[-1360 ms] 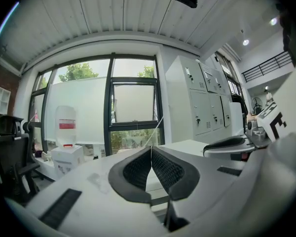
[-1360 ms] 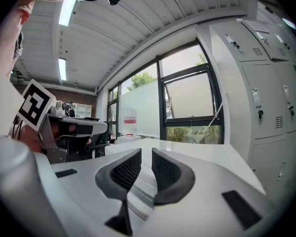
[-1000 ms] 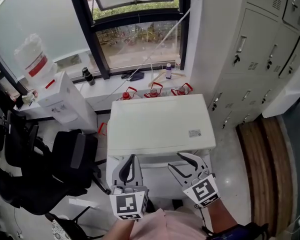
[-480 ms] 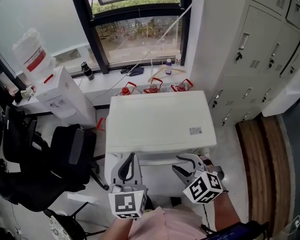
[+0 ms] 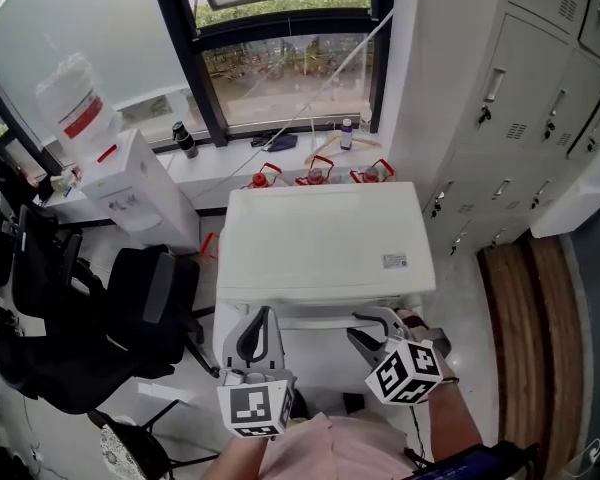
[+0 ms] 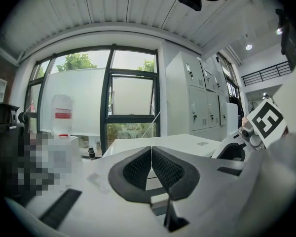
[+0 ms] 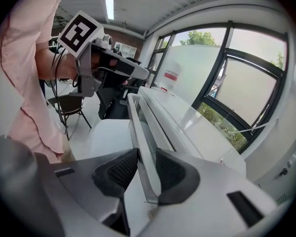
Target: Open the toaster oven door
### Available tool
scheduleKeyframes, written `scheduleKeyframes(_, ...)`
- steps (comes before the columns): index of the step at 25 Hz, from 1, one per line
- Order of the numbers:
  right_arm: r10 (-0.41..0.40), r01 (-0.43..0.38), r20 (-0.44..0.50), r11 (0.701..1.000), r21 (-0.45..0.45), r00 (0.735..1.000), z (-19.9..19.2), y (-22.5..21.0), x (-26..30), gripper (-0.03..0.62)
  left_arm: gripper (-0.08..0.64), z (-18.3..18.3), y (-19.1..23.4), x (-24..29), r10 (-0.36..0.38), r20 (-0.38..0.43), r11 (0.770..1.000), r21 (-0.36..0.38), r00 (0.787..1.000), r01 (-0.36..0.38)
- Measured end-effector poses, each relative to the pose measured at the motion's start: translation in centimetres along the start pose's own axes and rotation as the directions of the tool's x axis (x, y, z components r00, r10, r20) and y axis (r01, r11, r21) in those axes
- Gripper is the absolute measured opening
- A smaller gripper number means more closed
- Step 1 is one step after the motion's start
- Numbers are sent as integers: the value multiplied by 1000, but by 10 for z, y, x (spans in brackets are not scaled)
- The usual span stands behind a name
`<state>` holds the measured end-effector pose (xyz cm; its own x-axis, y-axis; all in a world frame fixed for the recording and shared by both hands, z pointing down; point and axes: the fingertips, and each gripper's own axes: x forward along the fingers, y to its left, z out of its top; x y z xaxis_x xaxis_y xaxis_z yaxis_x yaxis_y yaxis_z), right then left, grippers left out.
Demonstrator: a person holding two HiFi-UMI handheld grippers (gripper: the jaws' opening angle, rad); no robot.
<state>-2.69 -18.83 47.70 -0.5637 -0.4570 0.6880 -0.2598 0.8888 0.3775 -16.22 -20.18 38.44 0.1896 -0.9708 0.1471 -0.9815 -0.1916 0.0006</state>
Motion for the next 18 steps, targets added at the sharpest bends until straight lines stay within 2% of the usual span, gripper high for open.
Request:
scheduleKeyframes(8,28,-28,2,999,-45,1000,-1,16,-6,104,14,3,-6,-10,37,-5,999,9,999,-37)
scheduleKeyframes(18,69,-66,23,992,-111,997,-6,36,-12,89,14,-1,-10,-29,138,-26,990,7,990,-138)
